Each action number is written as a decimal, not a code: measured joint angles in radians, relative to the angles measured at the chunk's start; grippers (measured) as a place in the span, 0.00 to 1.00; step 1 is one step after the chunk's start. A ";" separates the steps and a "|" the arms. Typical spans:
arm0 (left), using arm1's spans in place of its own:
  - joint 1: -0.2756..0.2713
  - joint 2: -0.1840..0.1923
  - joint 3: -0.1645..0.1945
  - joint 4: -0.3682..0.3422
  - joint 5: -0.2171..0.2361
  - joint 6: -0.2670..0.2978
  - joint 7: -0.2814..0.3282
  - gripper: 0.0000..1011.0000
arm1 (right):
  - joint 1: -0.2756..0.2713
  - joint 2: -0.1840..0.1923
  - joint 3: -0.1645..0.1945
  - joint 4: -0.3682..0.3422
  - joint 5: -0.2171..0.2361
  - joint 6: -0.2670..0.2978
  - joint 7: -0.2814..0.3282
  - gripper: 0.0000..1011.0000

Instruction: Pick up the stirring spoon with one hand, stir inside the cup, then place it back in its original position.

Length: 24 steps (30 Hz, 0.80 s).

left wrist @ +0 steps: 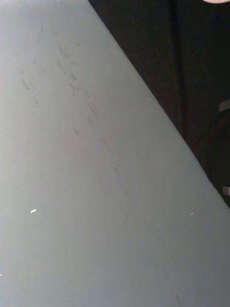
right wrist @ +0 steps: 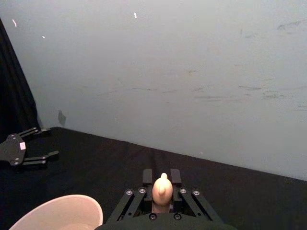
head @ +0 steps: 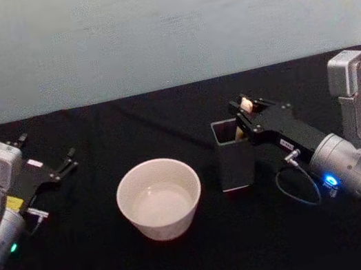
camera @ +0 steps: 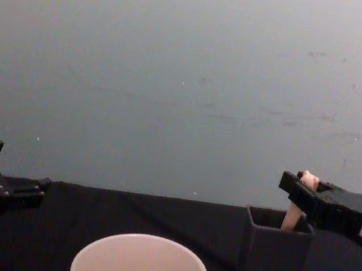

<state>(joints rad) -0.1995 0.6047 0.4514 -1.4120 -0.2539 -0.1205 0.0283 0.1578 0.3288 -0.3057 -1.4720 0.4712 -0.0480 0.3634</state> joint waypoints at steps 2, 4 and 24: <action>0.000 0.000 0.000 0.000 0.000 0.000 0.000 0.99 | 0.000 0.000 0.000 0.000 0.000 0.000 0.000 0.22; 0.000 0.000 0.000 0.000 0.000 0.000 0.000 0.99 | 0.000 0.000 0.000 0.000 0.001 0.000 0.000 0.29; 0.000 0.000 0.000 0.000 0.000 0.000 0.000 0.99 | 0.000 0.001 0.000 -0.002 0.004 0.000 0.002 0.89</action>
<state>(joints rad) -0.1995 0.6047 0.4514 -1.4120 -0.2539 -0.1205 0.0282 0.1576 0.3299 -0.3053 -1.4737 0.4748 -0.0482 0.3652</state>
